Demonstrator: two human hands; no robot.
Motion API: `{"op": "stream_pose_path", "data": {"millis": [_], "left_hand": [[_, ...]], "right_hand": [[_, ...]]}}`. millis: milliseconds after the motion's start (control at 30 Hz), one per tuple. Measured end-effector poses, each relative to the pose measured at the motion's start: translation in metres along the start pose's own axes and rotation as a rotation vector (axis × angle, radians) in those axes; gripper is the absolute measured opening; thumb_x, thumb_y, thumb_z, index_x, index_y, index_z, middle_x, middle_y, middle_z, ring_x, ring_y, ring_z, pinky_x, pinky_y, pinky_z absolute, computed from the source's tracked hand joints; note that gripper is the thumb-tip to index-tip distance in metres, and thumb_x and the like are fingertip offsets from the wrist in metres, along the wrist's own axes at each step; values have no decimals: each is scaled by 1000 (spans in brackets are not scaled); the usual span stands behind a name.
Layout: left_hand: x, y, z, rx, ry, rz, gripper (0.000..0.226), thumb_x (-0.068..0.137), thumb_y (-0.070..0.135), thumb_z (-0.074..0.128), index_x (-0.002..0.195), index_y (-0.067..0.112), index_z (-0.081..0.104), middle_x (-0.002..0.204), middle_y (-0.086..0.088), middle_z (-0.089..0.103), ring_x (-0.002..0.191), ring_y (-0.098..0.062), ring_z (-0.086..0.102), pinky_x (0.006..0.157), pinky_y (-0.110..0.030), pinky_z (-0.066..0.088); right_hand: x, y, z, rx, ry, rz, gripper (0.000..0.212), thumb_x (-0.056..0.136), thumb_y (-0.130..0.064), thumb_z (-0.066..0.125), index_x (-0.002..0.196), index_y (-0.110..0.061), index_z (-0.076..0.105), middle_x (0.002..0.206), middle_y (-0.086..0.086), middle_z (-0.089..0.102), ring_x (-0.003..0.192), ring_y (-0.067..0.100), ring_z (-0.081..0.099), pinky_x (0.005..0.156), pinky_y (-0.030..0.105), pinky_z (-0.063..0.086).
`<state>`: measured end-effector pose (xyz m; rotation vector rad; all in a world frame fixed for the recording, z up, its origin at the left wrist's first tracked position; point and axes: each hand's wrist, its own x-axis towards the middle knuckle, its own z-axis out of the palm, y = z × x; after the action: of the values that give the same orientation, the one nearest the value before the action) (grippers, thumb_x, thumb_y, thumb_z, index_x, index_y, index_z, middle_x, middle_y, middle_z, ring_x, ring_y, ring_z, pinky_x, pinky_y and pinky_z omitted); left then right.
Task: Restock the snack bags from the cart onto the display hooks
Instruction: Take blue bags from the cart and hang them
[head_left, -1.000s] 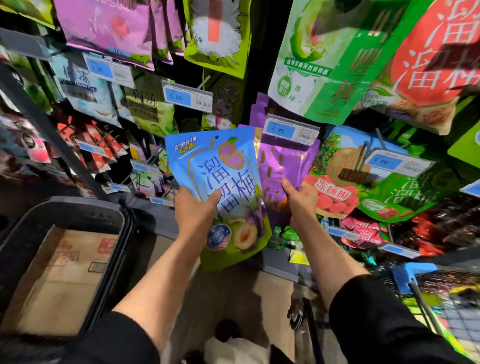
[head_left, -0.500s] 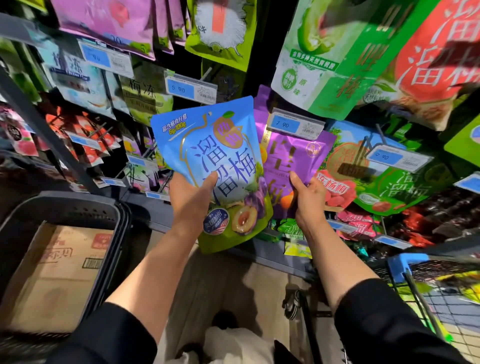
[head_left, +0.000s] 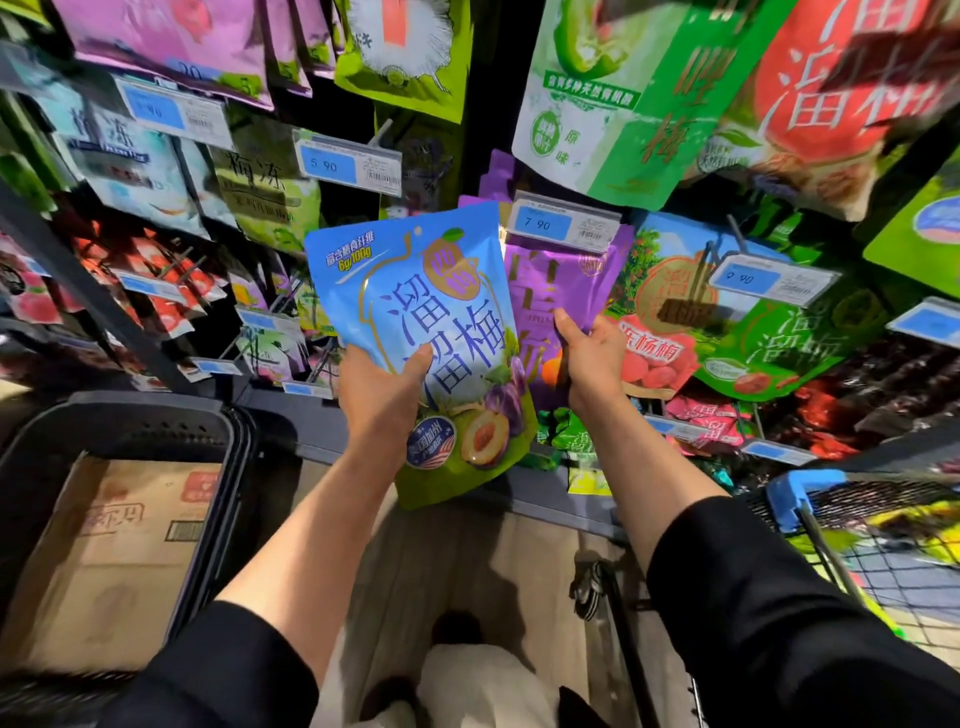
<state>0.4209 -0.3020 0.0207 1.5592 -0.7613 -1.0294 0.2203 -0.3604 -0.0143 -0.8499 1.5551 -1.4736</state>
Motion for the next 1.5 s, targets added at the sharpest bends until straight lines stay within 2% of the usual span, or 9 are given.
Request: {"op": "stream_pose_path", "data": {"millis": [100,267,467,600,767,867,967,1233,1500], "left_hand": [[0,-3,4,-10,-4,17,46,64,32,76,105,20,58,103,-1,70,95,-22,68,89,-47,55],[1,-8,12,-13,6,-9,38,64,30,77,95,23,57,101,-3,70,93,-24,68,87,-48,55],[5,-17,12,-17,28,-9,33,70,26,77,97,24,57,96,2,69,93,-23,68,88,-47,55],[7,-23,8,-3,30,-5,27,66,28,74,87,28,57,93,5,70,89,-20,69,86,-46,56],[6,-29,4,30,60,-22,36,69,26,75,101,16,62,94,3,69,89,-19,68,85,-45,56],[6,-30,3,30,57,-36,37,71,24,77,102,18,58,97,1,68,92,-22,67,88,-46,55],[6,-28,4,12,31,-24,35,71,20,78,99,18,58,98,0,67,91,-21,67,87,-46,56],[1,-28,9,-32,5,7,40,76,12,78,111,9,58,109,-8,68,98,-24,67,88,-47,55],[5,-28,2,-124,13,-30,33,70,18,79,92,25,56,107,-6,69,95,-22,69,88,-47,56]], "right_hand": [[7,-2,1,-4,8,-1,10,91,-9,64,84,-15,68,72,-9,71,67,6,66,65,22,53],[10,6,4,-8,39,56,15,90,-10,65,76,-15,65,66,-9,68,65,11,63,67,28,54],[21,11,16,26,22,16,43,84,-24,68,83,15,51,78,8,49,71,20,45,65,34,40],[18,16,5,4,37,51,24,79,-18,72,64,-10,55,67,12,46,63,24,45,58,37,39],[28,2,-9,-31,-162,72,16,68,-1,75,80,5,68,72,11,70,67,28,66,69,50,55],[33,-18,-17,-94,-289,72,37,66,15,69,97,-5,65,81,4,74,77,25,70,71,40,58],[34,-37,-21,-35,-364,96,27,78,12,63,96,-8,66,78,1,75,70,16,71,66,29,57],[22,-22,-22,159,-233,66,17,88,5,59,92,-10,67,75,-1,74,68,14,70,75,39,59],[17,-13,-7,333,-229,48,14,90,5,57,98,-4,65,81,4,75,74,18,71,70,37,58]]}}
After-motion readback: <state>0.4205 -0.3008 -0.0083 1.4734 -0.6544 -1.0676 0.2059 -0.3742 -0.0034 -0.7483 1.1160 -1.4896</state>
